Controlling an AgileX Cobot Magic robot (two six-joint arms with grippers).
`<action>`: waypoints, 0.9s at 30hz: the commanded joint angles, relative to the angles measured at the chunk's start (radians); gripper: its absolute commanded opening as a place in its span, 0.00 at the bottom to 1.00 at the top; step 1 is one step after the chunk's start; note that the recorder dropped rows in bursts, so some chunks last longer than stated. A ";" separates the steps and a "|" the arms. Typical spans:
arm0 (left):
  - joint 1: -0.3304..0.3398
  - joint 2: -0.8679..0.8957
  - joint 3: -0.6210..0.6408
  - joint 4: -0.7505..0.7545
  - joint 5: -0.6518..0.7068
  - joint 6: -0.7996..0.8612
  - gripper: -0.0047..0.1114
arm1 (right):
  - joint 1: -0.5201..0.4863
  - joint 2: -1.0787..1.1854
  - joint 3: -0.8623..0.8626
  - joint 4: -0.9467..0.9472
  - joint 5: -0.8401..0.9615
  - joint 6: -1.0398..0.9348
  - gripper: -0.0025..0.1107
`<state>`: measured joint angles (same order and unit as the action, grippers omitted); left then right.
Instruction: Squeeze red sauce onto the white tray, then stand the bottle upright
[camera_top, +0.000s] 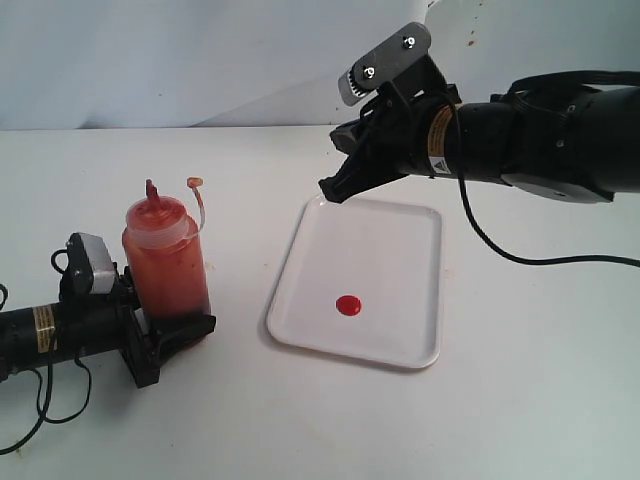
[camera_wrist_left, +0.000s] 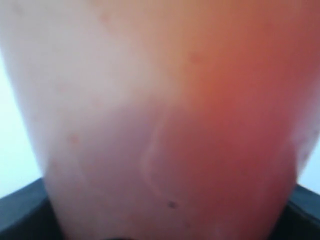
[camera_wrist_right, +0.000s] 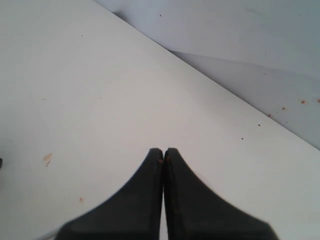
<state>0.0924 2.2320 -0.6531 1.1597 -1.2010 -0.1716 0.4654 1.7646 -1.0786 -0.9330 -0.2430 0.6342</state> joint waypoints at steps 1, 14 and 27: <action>0.002 0.004 -0.005 -0.004 -0.002 -0.008 0.04 | 0.002 -0.001 -0.006 0.003 -0.011 0.002 0.02; 0.002 0.004 -0.005 -0.028 -0.002 -0.007 0.04 | 0.002 -0.001 -0.006 0.001 -0.015 0.002 0.02; 0.002 0.004 -0.005 -0.028 -0.002 -0.007 0.04 | 0.002 -0.001 -0.006 0.001 -0.019 0.002 0.02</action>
<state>0.0924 2.2320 -0.6531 1.1496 -1.2028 -0.1716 0.4654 1.7646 -1.0786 -0.9330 -0.2463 0.6361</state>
